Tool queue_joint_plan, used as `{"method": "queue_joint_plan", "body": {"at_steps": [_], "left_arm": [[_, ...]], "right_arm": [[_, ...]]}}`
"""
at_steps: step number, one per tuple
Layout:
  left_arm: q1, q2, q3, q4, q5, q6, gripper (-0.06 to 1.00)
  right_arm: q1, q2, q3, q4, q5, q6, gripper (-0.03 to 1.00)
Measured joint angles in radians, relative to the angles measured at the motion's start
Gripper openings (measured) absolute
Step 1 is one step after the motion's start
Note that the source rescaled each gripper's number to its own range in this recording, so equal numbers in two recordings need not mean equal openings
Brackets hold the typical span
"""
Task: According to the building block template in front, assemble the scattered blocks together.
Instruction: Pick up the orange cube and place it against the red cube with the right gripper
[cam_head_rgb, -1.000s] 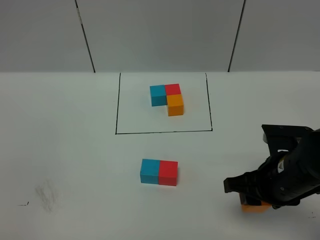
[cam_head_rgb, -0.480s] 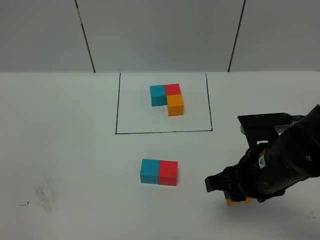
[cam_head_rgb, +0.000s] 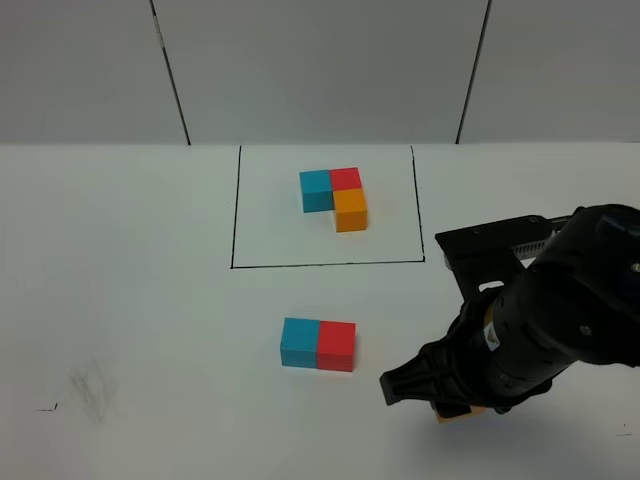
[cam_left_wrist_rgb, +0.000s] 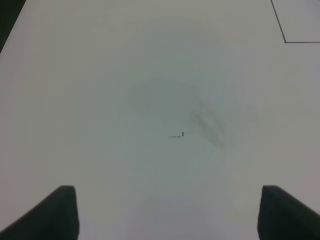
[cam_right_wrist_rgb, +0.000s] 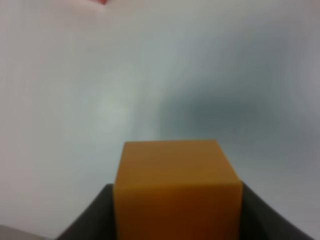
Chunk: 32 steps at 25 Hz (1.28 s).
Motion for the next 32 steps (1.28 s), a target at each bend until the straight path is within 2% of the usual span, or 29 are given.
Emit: {"method": "queue_joint_plan", "body": {"at_steps": [8, 11, 15, 18, 21, 26, 29, 32], "left_arm": [[0.0, 0.0, 0.0, 0.0, 0.0, 0.0, 0.84], [0.0, 0.0, 0.0, 0.0, 0.0, 0.0, 0.84], [0.0, 0.0, 0.0, 0.0, 0.0, 0.0, 0.84], [0.0, 0.0, 0.0, 0.0, 0.0, 0.0, 0.84], [0.0, 0.0, 0.0, 0.0, 0.0, 0.0, 0.84], [0.0, 0.0, 0.0, 0.0, 0.0, 0.0, 0.84], [0.0, 0.0, 0.0, 0.0, 0.0, 0.0, 0.84], [0.0, 0.0, 0.0, 0.0, 0.0, 0.0, 0.84]], "right_arm": [[0.174, 0.008, -0.032, -0.068, -0.023, 0.026, 0.0], [0.22, 0.029, -0.069, -0.072, -0.026, -0.017, 0.0], [0.275, 0.062, -0.117, -0.051, -0.019, -0.207, 0.0], [0.304, 0.082, -0.153, 0.009, 0.011, -0.367, 0.0], [0.309, 0.089, -0.188, 0.068, 0.077, -0.528, 0.0], [0.309, 0.092, -0.259, 0.09, 0.177, -0.776, 0.0], [0.309, 0.106, -0.325, 0.099, 0.219, -0.878, 0.0], [0.309, 0.155, -0.407, 0.143, 0.234, -0.89, 0.0]]}}
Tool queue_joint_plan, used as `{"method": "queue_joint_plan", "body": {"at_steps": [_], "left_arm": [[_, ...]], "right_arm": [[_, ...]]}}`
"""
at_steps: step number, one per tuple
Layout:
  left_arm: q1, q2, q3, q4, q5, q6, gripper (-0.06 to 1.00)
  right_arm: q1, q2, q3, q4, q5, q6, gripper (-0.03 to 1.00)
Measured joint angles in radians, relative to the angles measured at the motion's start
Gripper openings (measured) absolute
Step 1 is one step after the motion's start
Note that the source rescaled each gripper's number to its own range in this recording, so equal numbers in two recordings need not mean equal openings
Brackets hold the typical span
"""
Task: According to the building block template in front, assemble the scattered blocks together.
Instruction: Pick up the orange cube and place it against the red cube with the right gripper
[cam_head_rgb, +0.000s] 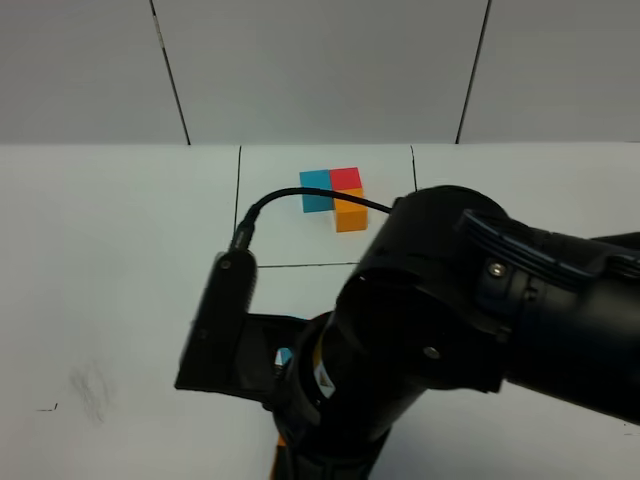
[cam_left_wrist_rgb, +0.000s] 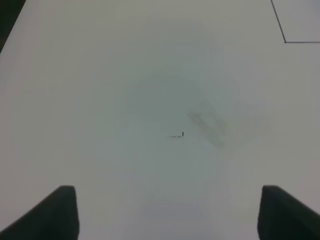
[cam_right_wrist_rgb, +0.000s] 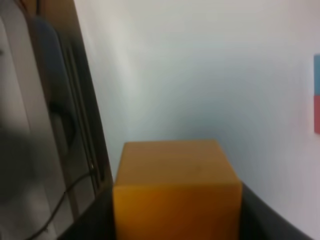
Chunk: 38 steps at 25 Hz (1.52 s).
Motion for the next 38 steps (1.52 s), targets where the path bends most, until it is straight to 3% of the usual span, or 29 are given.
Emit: {"method": "queue_joint_plan", "body": {"at_steps": [3, 9, 13, 18, 22, 38], "left_arm": [[0.0, 0.0, 0.0, 0.0, 0.0, 0.0, 0.84], [0.0, 0.0, 0.0, 0.0, 0.0, -0.001, 0.84], [0.0, 0.0, 0.0, 0.0, 0.0, -0.001, 0.84], [0.0, 0.0, 0.0, 0.0, 0.0, -0.001, 0.84], [0.0, 0.0, 0.0, 0.0, 0.0, -0.001, 0.84], [0.0, 0.0, 0.0, 0.0, 0.0, -0.001, 0.84]], "right_arm": [[-0.007, 0.066, -0.089, 0.027, 0.023, 0.054, 0.0], [-0.089, 0.15, -0.177, 0.029, 0.076, 0.377, 0.0], [-0.145, 0.16, -0.177, 0.02, 0.081, 0.507, 0.0], [-0.149, 0.161, -0.178, 0.025, 0.078, 0.633, 0.0], [-0.149, 0.173, -0.178, 0.018, 0.017, 0.765, 0.0], [-0.149, 0.188, -0.178, 0.004, 0.048, 0.851, 0.0]]}}
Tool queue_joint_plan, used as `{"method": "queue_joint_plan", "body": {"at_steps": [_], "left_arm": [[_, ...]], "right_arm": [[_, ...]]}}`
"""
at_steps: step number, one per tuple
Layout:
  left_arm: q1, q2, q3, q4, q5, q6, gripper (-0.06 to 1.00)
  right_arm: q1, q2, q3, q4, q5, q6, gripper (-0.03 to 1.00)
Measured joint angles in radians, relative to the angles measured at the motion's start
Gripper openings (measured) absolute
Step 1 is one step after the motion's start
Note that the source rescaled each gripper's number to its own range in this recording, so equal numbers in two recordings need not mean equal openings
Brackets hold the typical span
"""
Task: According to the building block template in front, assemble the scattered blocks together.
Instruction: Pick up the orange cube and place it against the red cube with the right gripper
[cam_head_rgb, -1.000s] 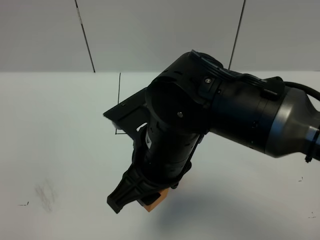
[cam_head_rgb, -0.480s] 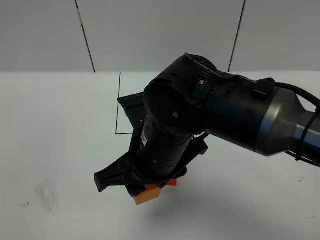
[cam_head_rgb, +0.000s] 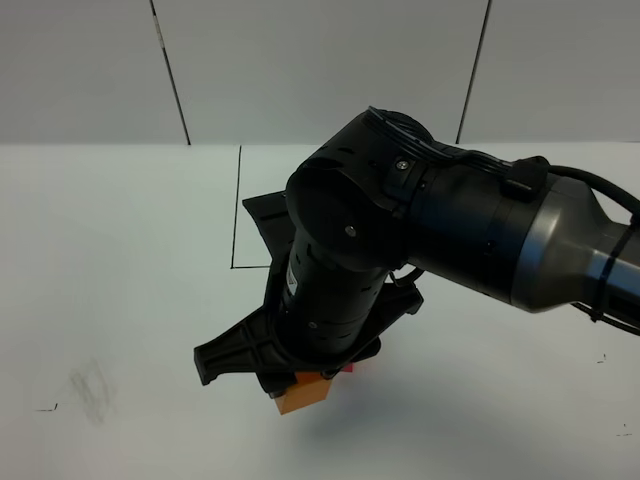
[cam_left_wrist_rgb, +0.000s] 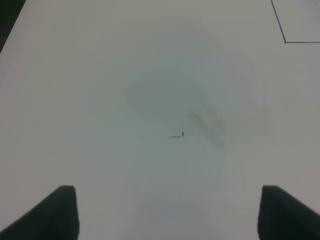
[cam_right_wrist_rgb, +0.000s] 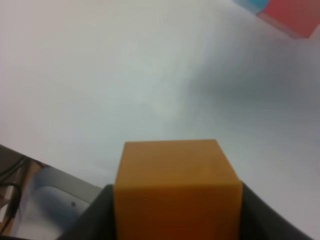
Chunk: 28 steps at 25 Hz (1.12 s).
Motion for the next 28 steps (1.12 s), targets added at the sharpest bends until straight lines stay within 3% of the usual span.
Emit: {"method": "queue_joint_plan", "body": {"at_steps": [8, 28], "left_arm": [[0.0, 0.0, 0.0, 0.0, 0.0, 0.0, 0.84], [0.0, 0.0, 0.0, 0.0, 0.0, 0.001, 0.84]], "right_arm": [[0.0, 0.0, 0.0, -0.141, 0.026, 0.163, 0.0], [-0.04, 0.128, 0.0, -0.112, 0.032, 0.23, 0.0]]}}
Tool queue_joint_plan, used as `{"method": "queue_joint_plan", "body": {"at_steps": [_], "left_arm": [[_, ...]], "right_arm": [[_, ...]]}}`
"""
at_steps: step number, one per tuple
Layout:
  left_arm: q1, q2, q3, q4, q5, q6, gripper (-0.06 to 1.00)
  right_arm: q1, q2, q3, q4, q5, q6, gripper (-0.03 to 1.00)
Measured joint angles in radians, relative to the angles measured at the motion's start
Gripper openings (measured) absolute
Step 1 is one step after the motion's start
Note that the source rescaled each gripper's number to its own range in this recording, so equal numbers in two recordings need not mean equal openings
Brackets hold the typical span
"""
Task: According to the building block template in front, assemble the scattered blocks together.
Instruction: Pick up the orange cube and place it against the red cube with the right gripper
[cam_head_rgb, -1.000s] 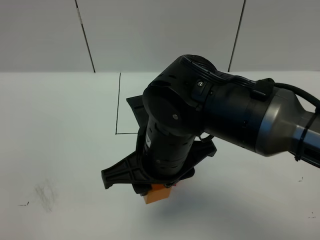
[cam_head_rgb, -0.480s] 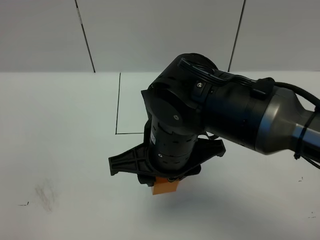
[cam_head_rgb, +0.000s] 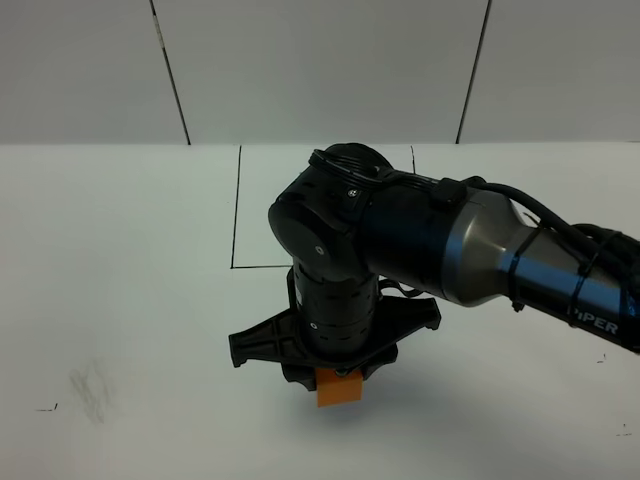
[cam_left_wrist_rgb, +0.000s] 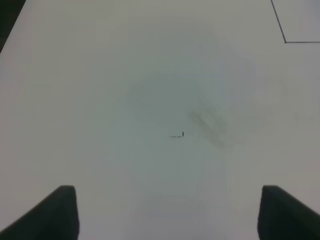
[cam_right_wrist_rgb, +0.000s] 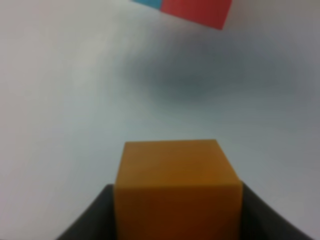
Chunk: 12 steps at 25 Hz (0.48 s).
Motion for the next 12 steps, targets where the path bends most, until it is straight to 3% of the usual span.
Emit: {"method": "queue_joint_plan", "body": {"at_steps": [5, 12], "left_arm": [[0.0, 0.0, 0.0, 0.0, 0.0, 0.0, 0.84], [0.0, 0.0, 0.0, 0.0, 0.0, 0.0, 0.84]], "right_arm": [[0.0, 0.01, 0.0, -0.046, 0.0, 0.065, 0.0], [-0.003, 0.024, 0.0, -0.069, 0.0, 0.058, 0.0]]}}
